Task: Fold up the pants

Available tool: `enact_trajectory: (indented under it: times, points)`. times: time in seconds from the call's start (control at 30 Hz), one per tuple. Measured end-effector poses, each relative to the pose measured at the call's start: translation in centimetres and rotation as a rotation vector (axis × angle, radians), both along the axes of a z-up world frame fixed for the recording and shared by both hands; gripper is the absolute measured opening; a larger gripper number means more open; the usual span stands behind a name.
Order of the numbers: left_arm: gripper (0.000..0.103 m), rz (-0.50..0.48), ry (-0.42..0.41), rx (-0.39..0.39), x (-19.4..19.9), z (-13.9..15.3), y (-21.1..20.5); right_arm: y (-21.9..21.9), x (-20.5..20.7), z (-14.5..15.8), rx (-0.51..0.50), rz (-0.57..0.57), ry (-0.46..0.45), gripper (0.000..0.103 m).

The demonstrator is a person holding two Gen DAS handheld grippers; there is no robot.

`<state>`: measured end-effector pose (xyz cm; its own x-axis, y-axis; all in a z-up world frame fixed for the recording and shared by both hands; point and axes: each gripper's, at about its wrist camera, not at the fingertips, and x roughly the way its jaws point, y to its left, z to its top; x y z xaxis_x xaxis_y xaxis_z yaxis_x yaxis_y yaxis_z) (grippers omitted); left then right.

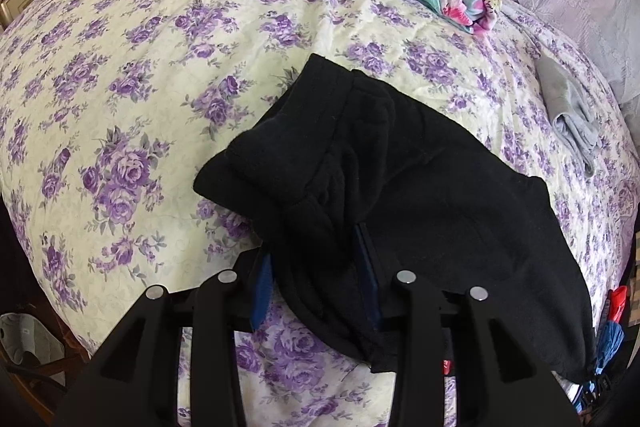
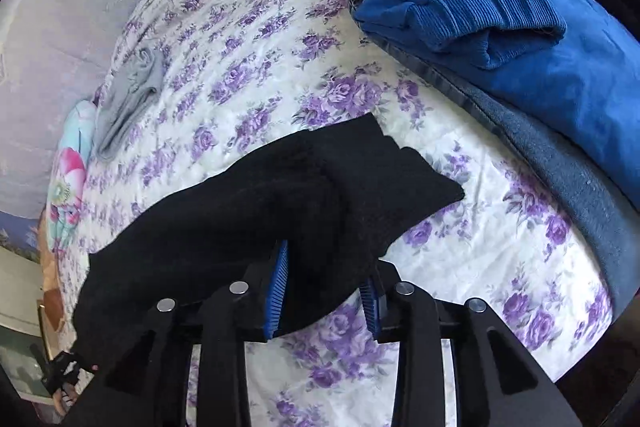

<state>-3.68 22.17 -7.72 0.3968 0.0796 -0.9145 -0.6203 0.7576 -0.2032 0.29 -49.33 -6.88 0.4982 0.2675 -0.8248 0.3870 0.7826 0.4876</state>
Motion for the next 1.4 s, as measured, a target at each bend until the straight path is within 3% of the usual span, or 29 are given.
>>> enact_trajectory:
  times: [0.13, 0.23, 0.3, 0.57, 0.63, 0.7, 0.8, 1.0, 1.17, 1.23, 1.33, 1.4]
  points:
    - [0.036, 0.018, 0.006, -0.011, -0.4, -0.1, 0.4, -1.2, -2.4, 0.8, 0.065, -0.121, -0.059, 0.036]
    - [0.036, 0.011, 0.023, -0.009, -0.1, -0.5, 0.4, -2.4, -3.2, 0.2, 0.134, -0.216, -0.076, 0.031]
    - [0.036, 0.011, 0.027, -0.008, 0.0, -0.4, 0.4, -2.6, -3.2, 0.0, 0.144, -0.232, -0.082, 0.016]
    - [0.036, 0.010, 0.026, -0.044, -0.4, 0.3, 0.7, -1.9, -2.6, 3.6, 0.174, -0.170, -0.154, 0.013]
    - [0.036, 0.010, 0.019, -0.061, -0.7, 0.4, 0.9, -1.7, -1.6, 4.7, 0.145, -0.127, -0.130, 0.013]
    - [0.036, 0.008, 0.011, -0.076, -0.9, 0.5, 1.0, -2.5, -1.3, 5.0, 0.151, -0.161, -0.121, 0.013]
    - [0.036, 0.007, -0.004, -0.094, -1.3, 0.6, 0.9, -2.2, -0.6, 6.5, 0.190, -0.157, -0.181, 0.013]
    - [0.036, 0.025, -0.085, -0.144, -3.2, 2.0, 0.5, -1.8, 1.8, 7.8, 0.207, -0.133, -0.221, 0.013]
    - [0.036, 0.100, -0.160, -0.241, -5.1, 2.0, 0.8, -1.6, 3.5, 8.0, 0.206, -0.106, -0.222, 0.013]
    - [0.036, 0.115, -0.171, -0.220, -5.1, 2.4, 0.5, -1.5, 3.9, 8.1, 0.213, -0.096, -0.218, 0.013]
    - [0.037, 0.099, -0.173, -0.122, -4.4, 4.1, -0.1, -1.6, 4.1, 8.1, 0.222, -0.095, -0.215, 0.013]
    - [0.037, 0.090, -0.146, -0.144, -3.4, 3.6, 0.4, -1.9, 4.0, 8.0, 0.232, -0.100, -0.210, 0.013]
